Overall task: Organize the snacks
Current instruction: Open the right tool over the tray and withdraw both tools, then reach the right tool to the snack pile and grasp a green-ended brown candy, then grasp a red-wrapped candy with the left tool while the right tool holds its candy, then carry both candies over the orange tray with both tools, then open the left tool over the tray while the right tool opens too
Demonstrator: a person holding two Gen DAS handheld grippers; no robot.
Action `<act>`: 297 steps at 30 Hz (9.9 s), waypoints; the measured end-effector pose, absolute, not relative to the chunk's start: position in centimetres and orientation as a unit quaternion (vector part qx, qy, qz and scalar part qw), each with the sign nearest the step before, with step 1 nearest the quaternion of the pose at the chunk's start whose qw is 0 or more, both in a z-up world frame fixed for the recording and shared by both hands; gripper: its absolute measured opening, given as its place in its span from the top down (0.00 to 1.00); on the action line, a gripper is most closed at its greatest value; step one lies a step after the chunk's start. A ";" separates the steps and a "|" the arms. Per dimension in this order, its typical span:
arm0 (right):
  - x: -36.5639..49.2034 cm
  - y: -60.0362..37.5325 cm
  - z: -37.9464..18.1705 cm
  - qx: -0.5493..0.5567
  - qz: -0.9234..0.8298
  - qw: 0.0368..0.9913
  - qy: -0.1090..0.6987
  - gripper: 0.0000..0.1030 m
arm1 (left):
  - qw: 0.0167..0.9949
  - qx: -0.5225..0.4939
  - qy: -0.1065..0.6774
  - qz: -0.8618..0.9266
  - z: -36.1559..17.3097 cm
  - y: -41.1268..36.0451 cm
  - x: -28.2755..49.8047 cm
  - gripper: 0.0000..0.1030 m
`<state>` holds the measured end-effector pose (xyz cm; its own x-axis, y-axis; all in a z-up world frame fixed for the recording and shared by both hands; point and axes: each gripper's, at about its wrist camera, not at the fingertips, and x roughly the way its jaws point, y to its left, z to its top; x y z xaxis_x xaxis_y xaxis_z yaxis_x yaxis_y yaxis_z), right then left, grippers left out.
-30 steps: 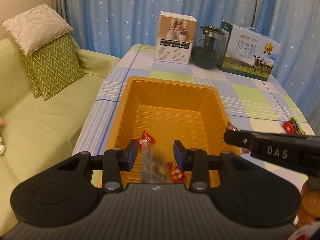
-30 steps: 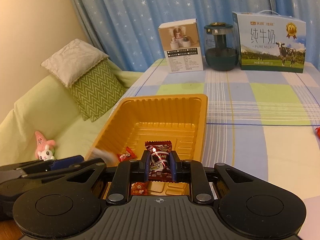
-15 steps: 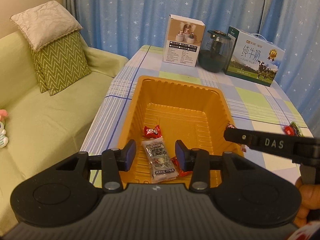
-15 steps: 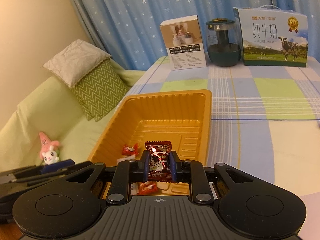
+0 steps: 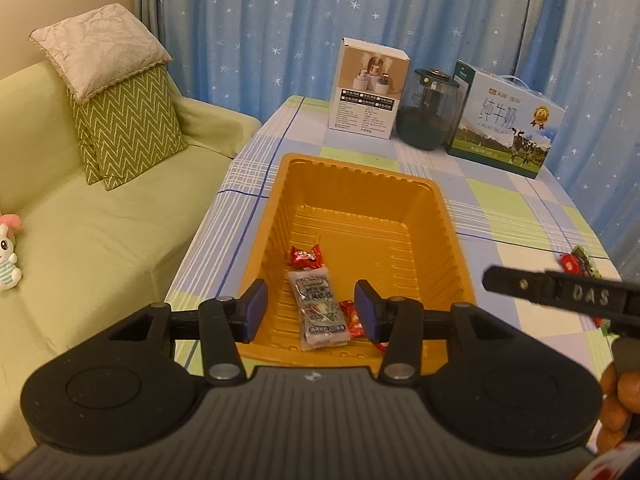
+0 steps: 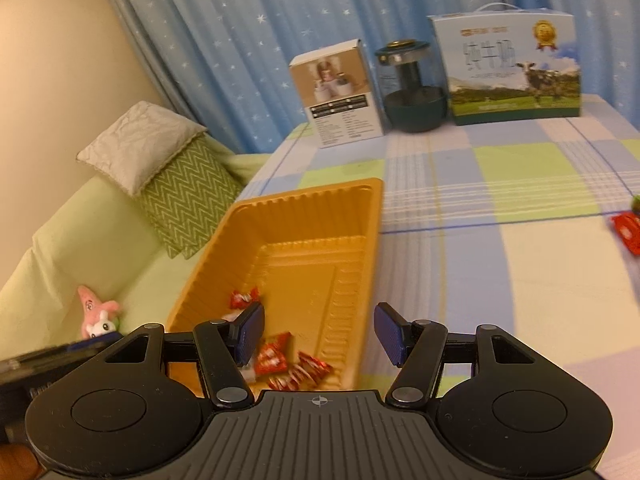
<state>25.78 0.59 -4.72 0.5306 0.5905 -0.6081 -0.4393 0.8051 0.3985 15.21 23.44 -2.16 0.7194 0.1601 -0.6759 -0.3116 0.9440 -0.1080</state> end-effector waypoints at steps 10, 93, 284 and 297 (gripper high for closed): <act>21.5 -3.6 -2.2 0.071 0.268 0.888 0.368 0.41 | 0.925 -0.106 0.346 0.116 -0.2 19.7 12.9 0.48; 28.1 -26.6 -12.0 0.024 0.099 0.926 0.364 0.35 | 0.916 -0.056 0.394 -0.049 -7.5 -1.8 23.8 0.14; 26.3 6.7 -5.2 -0.027 0.339 0.866 0.366 0.77 | 0.915 -0.093 0.383 0.085 -2.9 22.8 19.9 0.76; 27.9 7.2 -6.6 -0.024 0.336 0.863 0.375 0.77 | 0.913 -0.080 0.390 0.085 -4.4 23.6 20.5 0.69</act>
<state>27.95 7.16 -6.58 0.4922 0.5624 -0.6644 -0.5987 0.7728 0.2106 20.46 23.62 -4.44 0.6808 0.0929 -0.7265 -0.2185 0.9725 -0.0803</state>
